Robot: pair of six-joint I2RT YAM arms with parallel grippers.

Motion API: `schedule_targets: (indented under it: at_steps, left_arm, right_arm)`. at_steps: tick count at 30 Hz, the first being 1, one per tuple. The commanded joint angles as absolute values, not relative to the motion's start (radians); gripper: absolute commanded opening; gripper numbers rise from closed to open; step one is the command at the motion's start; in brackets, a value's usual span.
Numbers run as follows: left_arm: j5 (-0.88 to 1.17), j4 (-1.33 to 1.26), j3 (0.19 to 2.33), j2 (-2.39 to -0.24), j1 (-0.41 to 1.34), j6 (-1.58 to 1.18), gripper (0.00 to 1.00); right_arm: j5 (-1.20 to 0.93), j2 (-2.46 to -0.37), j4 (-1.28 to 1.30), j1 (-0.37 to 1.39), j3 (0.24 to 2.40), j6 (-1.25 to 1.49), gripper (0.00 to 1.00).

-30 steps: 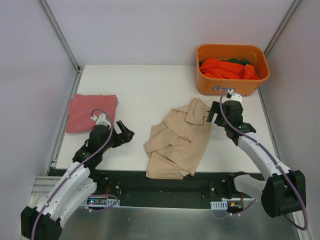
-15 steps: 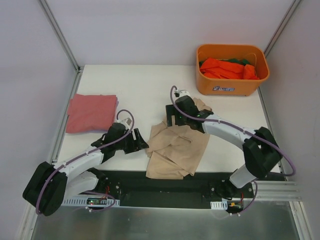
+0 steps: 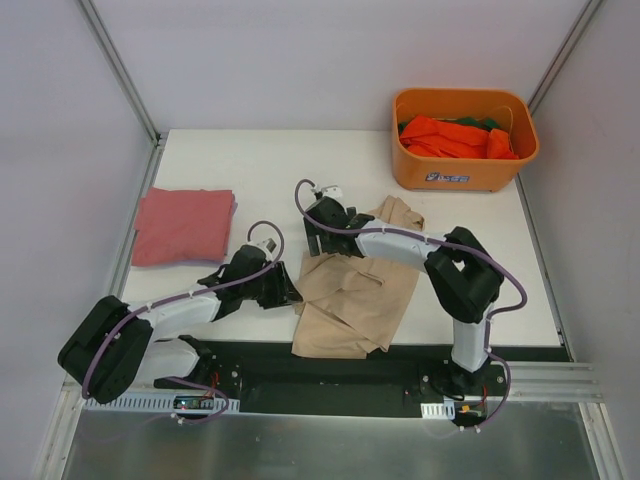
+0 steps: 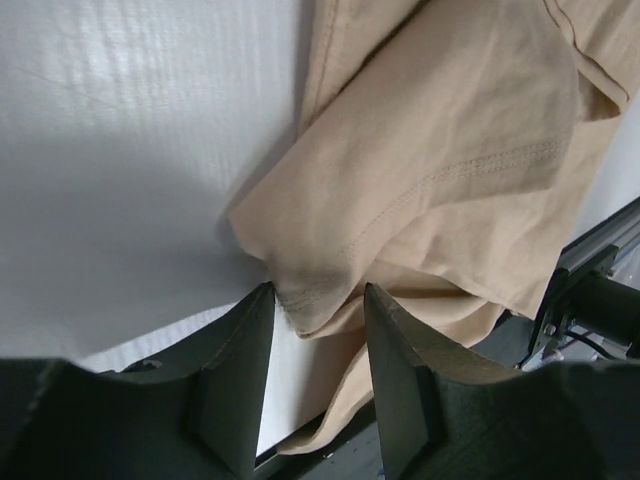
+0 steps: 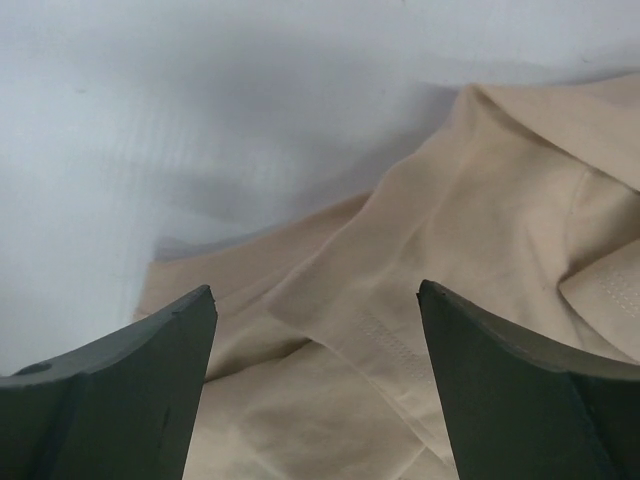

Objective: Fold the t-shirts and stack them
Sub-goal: Flatten out the tshirt

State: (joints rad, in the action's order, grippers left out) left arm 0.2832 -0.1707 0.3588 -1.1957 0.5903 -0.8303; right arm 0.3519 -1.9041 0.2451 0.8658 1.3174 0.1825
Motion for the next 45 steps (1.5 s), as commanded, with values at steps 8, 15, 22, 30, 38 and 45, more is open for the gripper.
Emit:
schedule_targets:
  at_steps: [8,15,22,30,38,45]
  left_arm:
    - [0.229,-0.181,0.414,-1.264,0.63,-0.839,0.0]
    - [0.123,-0.108,0.417,-1.155,0.63,-0.813,0.0]
    - [-0.023,0.021,0.482,-0.99,0.63,-0.755,0.0]
    - [-0.253,0.139,0.532,-0.816,0.629,-0.736,0.0]
    - [-0.373,0.226,0.548,-0.756,0.627,-0.723,0.0]
    - [-0.463,0.235,0.812,-0.844,0.585,-0.602,0.0]
  right_arm:
    - [0.561,-1.976,0.314,0.876,1.393,0.242,0.59]
    - [0.655,-1.847,0.285,0.876,1.309,0.241,0.15]
    - [0.746,-1.58,0.308,0.855,1.191,0.152,0.01]
    - [0.424,-1.224,0.299,0.675,0.93,0.147,0.06]
    - [0.351,-0.993,0.285,0.545,0.718,0.176,0.01]
    - [0.304,-0.942,0.374,0.39,0.989,0.126,0.01]
